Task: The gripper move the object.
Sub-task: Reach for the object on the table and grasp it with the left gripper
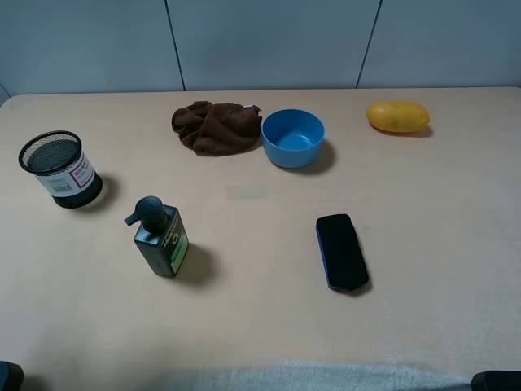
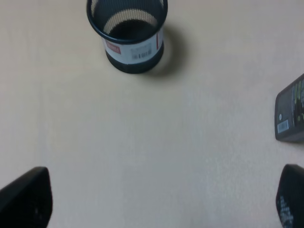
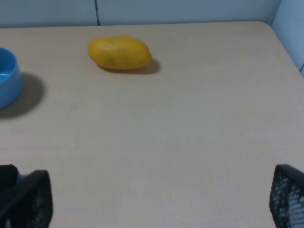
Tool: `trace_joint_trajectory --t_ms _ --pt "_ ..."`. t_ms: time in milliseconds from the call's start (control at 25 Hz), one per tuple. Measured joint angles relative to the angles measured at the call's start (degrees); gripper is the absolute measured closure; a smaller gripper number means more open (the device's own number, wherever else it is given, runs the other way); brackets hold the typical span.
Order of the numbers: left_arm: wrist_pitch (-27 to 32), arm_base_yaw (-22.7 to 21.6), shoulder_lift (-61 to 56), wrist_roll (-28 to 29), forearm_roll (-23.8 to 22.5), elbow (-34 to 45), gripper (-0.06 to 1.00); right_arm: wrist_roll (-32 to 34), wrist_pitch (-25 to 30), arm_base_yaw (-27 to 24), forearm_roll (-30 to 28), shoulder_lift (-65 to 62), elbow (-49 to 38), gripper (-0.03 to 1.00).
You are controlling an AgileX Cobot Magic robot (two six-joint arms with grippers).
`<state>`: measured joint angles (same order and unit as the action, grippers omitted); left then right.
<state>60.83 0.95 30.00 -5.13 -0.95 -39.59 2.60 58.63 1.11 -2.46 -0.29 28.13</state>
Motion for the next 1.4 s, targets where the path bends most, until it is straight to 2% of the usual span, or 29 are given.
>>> trace_joint_trajectory --t_ms 600,840,1400 --pt "-8.8 0.0 20.4 -5.0 5.1 -1.0 0.0 0.0 0.0 0.0 0.0 0.0 0.0 0.27" --pt "-12.1 0.0 27.6 -6.7 5.4 -1.7 0.0 0.0 0.0 0.0 0.0 0.0 0.0 0.27" --pt "-17.8 0.0 44.5 -12.1 5.4 -9.6 0.0 0.0 0.0 0.0 0.0 0.0 0.0 0.27"
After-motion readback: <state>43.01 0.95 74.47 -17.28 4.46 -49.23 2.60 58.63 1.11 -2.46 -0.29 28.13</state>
